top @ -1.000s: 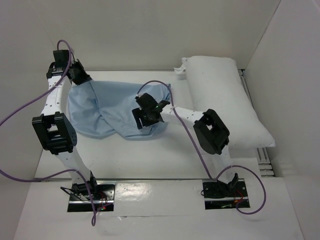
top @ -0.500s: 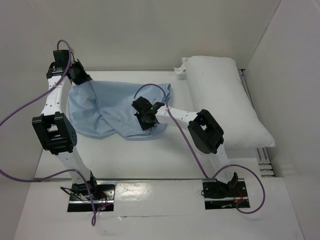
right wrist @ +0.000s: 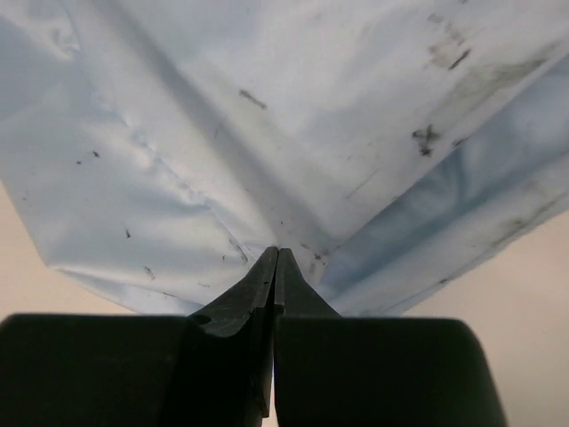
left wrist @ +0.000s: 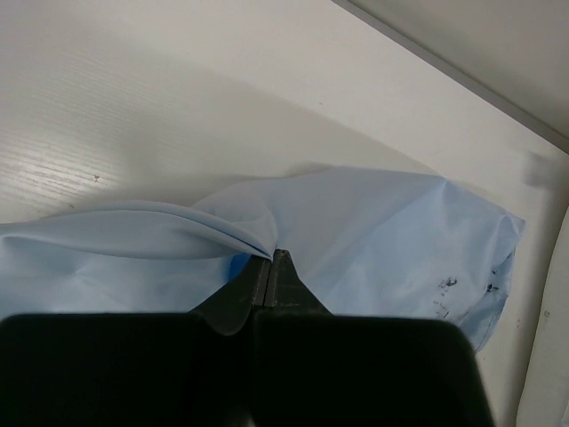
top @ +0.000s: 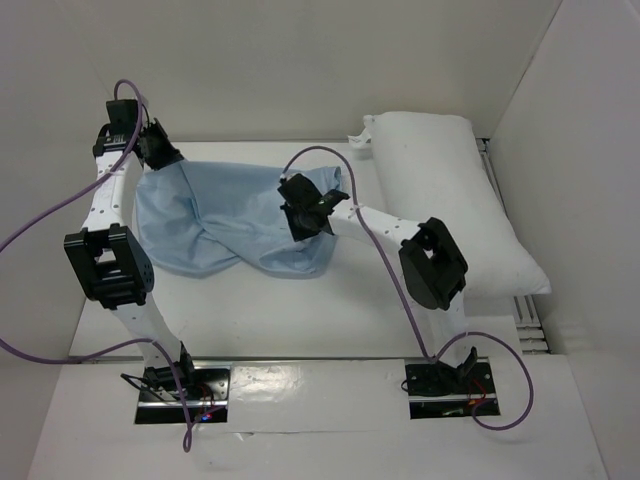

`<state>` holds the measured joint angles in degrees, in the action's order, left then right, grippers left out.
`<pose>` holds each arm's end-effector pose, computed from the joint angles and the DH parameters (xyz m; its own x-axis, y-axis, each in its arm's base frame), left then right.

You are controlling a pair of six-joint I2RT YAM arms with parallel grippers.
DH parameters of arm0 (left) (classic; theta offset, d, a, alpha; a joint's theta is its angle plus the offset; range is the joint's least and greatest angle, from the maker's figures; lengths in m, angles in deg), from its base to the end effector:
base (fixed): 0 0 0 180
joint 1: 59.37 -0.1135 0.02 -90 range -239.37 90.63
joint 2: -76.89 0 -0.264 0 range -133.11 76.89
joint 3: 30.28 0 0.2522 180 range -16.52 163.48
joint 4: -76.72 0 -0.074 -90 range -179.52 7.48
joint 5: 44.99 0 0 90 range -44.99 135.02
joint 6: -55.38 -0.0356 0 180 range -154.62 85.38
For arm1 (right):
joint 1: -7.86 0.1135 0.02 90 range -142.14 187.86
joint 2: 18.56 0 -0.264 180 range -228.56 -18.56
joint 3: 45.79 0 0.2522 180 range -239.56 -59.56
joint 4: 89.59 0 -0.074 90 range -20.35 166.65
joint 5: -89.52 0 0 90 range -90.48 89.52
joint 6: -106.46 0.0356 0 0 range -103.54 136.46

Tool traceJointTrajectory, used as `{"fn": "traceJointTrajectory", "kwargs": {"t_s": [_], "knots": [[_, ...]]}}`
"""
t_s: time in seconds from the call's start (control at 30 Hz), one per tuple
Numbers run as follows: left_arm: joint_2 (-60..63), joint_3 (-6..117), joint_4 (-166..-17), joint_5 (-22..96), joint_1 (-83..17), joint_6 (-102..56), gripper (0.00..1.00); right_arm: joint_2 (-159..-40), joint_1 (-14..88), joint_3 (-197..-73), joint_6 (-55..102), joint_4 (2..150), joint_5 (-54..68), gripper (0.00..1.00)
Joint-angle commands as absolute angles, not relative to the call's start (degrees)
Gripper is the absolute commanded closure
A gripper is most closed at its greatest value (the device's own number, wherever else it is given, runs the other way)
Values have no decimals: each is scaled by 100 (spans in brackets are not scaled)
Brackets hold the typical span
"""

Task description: Put the pillow into the pillowcase

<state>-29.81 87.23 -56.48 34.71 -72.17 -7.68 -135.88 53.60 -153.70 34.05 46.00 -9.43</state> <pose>0.4225 0.0895 0.3496 -0.4760 -0.5653 -0.6737 -0.3282 0.8249 -0.4602 0.3211 0.3216 0.2187 -0.7314 -0.3228 -0.6007 -0.4430 0.8946 0.0587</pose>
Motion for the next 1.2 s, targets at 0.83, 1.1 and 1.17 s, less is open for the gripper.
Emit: {"fn": "traceJointTrajectory", "kwargs": {"t_s": [0.83, 1.1, 1.17], "knots": [[-3465, 10091, -5999, 1680, -7194, -702, 100, -13192, 5136, -16151, 3088, 4870, -83, 17], [-3210, 9291, -5946, 2014, -7194, -931, 100, -14458, 5418, -16370, 3281, 5064, 119, 14], [-3210, 9238, -5946, 2084, -7194, -931, 100, -14530, 5558, -16371, 3334, 5011, 67, 14]]}}
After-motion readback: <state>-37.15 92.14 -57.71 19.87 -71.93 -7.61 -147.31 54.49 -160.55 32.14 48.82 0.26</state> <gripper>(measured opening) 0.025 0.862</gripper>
